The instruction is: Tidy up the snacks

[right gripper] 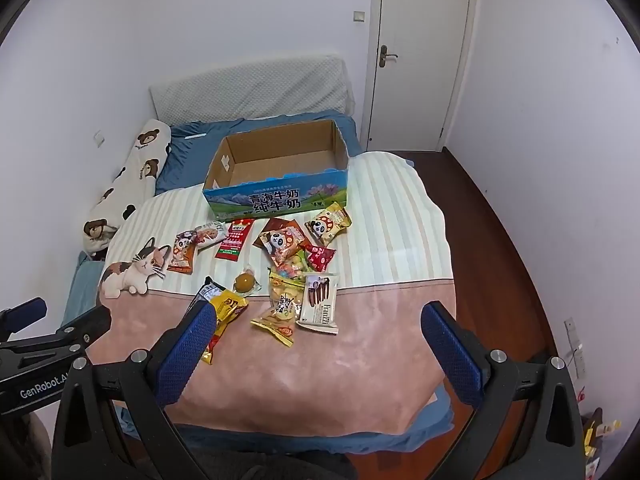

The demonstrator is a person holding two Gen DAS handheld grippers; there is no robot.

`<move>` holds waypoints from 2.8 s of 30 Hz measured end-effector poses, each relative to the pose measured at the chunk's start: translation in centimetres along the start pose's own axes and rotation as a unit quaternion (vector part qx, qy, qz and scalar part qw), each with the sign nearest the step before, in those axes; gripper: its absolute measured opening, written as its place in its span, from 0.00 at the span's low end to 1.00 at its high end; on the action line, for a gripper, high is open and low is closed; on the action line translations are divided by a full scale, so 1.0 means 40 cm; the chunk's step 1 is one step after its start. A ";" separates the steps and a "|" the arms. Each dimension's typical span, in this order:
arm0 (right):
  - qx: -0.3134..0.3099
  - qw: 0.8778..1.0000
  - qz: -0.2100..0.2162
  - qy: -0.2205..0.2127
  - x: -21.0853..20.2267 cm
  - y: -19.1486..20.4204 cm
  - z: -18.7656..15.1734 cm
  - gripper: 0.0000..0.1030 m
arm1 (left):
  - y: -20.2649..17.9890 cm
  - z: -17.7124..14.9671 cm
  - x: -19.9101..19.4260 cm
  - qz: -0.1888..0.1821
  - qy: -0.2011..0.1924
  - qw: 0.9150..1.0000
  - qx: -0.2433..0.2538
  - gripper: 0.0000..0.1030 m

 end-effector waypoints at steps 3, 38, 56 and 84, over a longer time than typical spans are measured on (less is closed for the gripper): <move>0.001 1.000 0.001 0.001 0.004 0.008 -0.007 1.00 | 0.001 0.000 0.001 0.000 0.000 1.000 -0.001 1.00; 0.001 1.000 0.016 -0.002 -0.018 0.025 -0.025 1.00 | -0.025 -0.007 -0.007 -0.006 -0.001 1.000 0.000 1.00; 0.001 1.000 0.021 0.000 -0.024 0.026 -0.016 1.00 | -0.021 -0.001 -0.020 -0.006 -0.003 1.000 -0.003 1.00; 0.005 1.000 0.029 0.009 -0.012 0.038 -0.014 1.00 | -0.001 -0.004 -0.031 -0.006 -0.006 1.000 -0.003 1.00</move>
Point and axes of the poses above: each gripper's, at about its wrist camera, not at the fingertips, and x roughly the way its jaws point, y to its left, z to its top, the point moved 1 cm from there along x, roughly the way its jaws point, and after that the axes turned 2 degrees about x, right-handed, at the moved point
